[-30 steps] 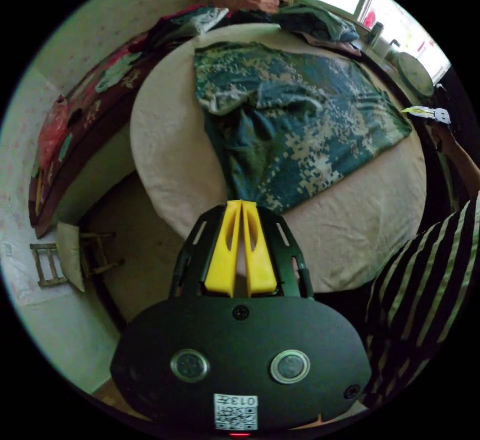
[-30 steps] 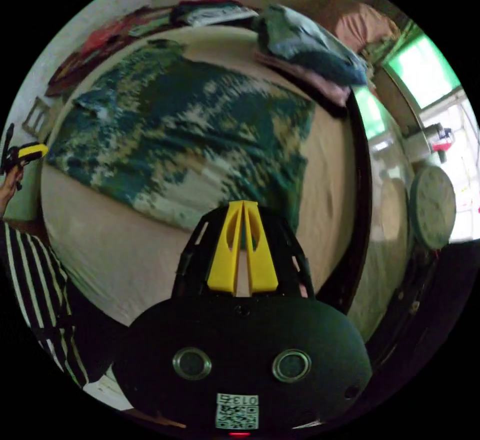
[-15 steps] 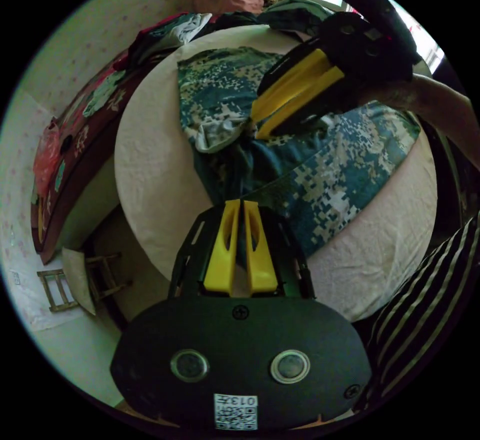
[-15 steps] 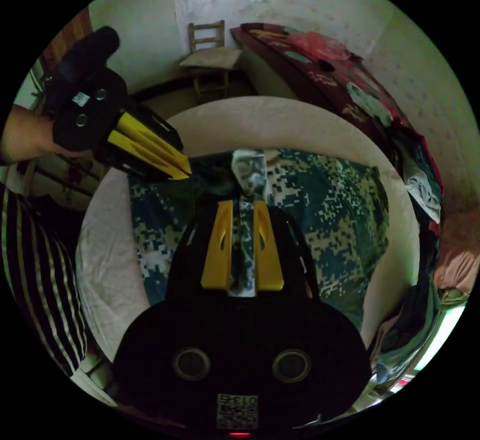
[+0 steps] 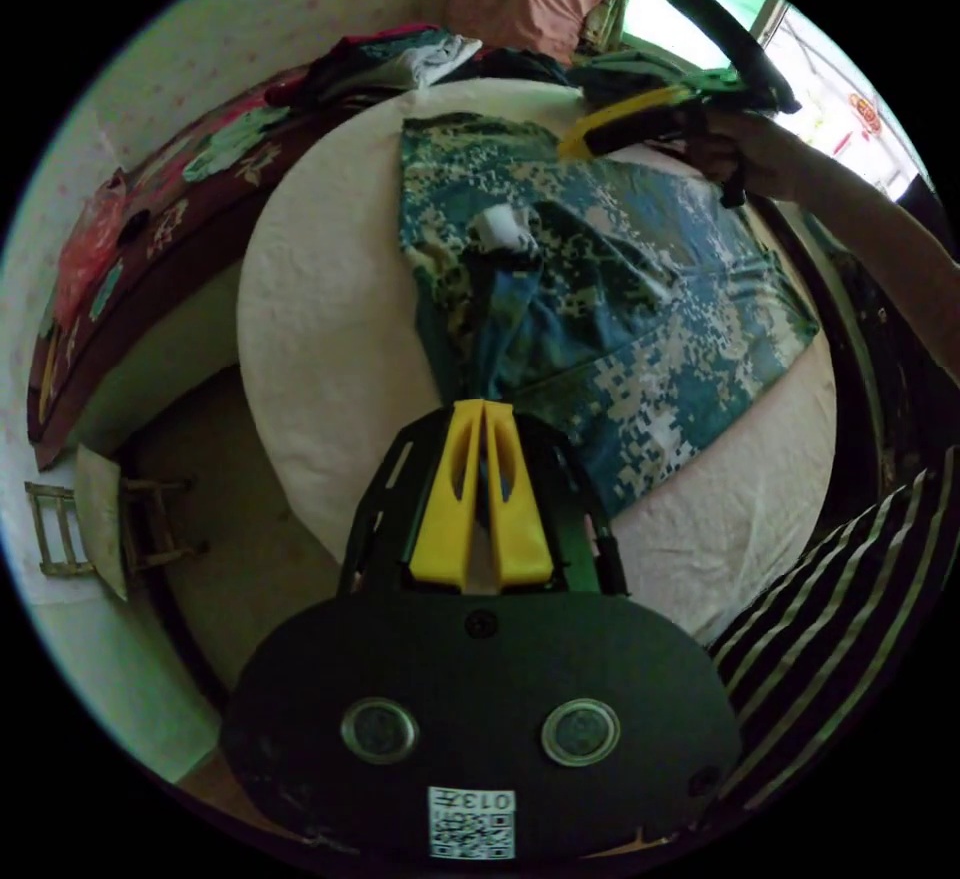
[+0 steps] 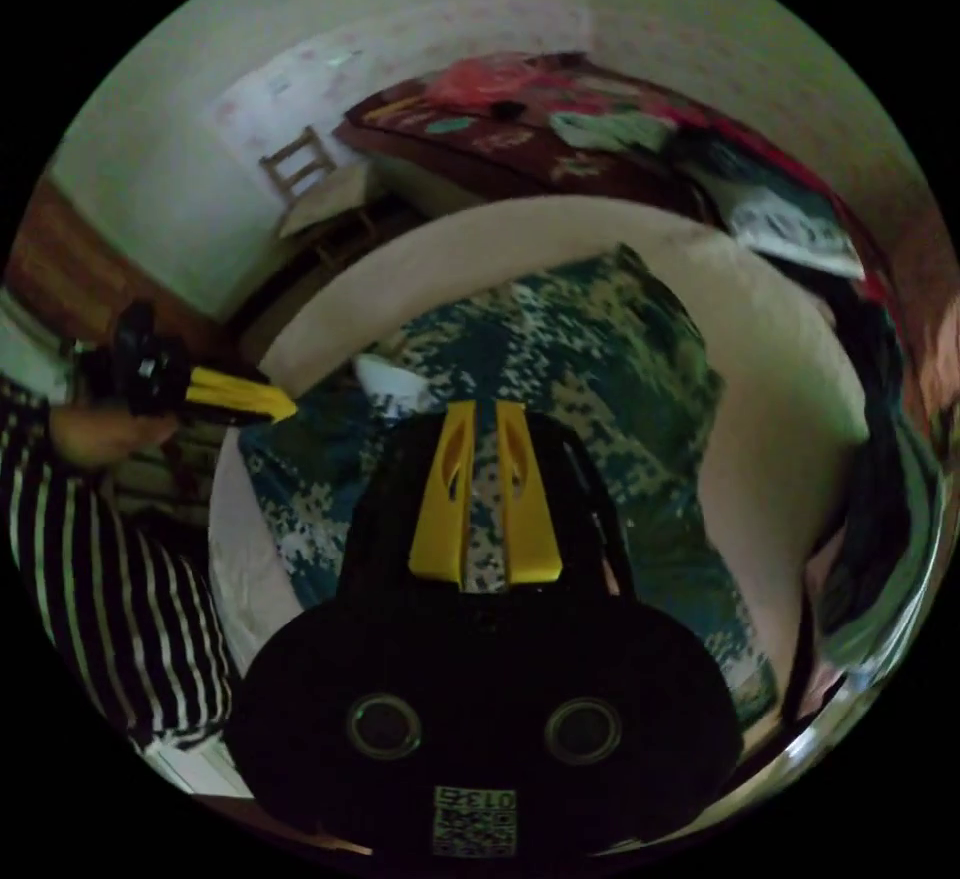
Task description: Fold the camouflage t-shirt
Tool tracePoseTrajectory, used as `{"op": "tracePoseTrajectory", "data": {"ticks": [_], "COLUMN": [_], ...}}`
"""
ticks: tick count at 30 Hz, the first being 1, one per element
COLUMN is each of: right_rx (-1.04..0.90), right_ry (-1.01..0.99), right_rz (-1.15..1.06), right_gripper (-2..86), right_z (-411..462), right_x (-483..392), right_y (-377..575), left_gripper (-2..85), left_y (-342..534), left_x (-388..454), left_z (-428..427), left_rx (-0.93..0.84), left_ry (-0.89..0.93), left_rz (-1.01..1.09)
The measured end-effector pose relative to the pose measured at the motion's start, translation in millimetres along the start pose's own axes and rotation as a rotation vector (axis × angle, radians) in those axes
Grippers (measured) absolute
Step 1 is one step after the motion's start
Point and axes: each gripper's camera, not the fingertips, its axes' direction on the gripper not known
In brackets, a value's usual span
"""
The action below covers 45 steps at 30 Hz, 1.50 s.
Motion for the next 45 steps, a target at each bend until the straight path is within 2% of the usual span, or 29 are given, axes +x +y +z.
{"op": "tracePoseTrajectory", "data": {"ticks": [5, 8, 11, 15, 18, 19, 24, 27, 28, 32, 36, 39, 41, 45], "right_rx": [-0.083, -0.178, -0.232, -0.120, -0.034, -0.027, 0.037, -0.027, -0.073, -0.094, 0.026, 0.072, 0.087, -0.020], "right_ry": [-0.016, -0.061, -0.009, -0.018, -0.097, -0.057, 0.018, 0.123, 0.100, -0.068, 0.055, 0.068, 0.096, 0.091], "right_rz": [-0.237, -0.276, -0.233, -0.185, -0.155, -0.145, 0.047, 0.051, 0.025, 0.048, 0.162, 0.284, 0.277, 0.170], "right_gripper": [9.0, 5.4, 2.0, 1.0, 0.8, 0.8, 0.9, 1.3, 1.5, 2.6, 4.8, 6.8, 7.7, 5.6], "right_z": [32.3, 55.5, 55.9, 7.1, -22.9, -26.3, -11.3, 22.6, 33.5, 20.1, -26.8, -38.7, -35.9, -3.1], "right_x": [-51.4, -59.3, -58.1, -61.7, -83.9, -99.3, -161.0, -193.9, -200.9, -198.5, -158.8, -113.8, -101.6, -99.4], "right_y": [-40.2, -56.4, -62.5, -46.0, -8.7, 10.1, 81.5, 104.1, 109.4, 125.2, 140.3, 133.7, 124.2, 104.5], "left_gripper": [-0.4, -0.4, -0.4, -0.4, -0.4, -0.4, -0.3, -0.3, -0.3, -0.3, -0.3, -0.3, -0.3, -0.4], "left_y": [-12.6, -18.0, -19.0, -17.4, -16.8, -16.5, -10.5, -7.5, -6.8, 4.1, 4.0, -7.9, -18.9, -31.5], "left_x": [10.4, 17.9, 12.6, 1.4, 1.7, 3.3, 10.2, 14.6, 15.4, 11.4, 23.4, 57.9, 79.8, 97.0], "left_z": [-7.1, 8.8, 24.6, 23.6, 23.5, 22.9, 19.9, 20.6, 18.7, 3.5, -13.7, -7.1, 5.0, 23.0], "left_rx": [0.036, -0.019, -0.077, -0.060, -0.055, -0.052, -0.055, -0.070, -0.077, -0.083, -0.006, -0.008, -0.030, -0.070], "left_ry": [0.002, -0.010, -0.073, -0.005, -0.002, -0.005, -0.017, -0.024, -0.031, -0.102, -0.049, -0.060, -0.080, -0.091], "left_rz": [0.102, 0.157, 0.136, 0.059, 0.048, 0.051, 0.063, 0.070, 0.063, 0.016, 0.038, 0.158, 0.217, 0.260]}}
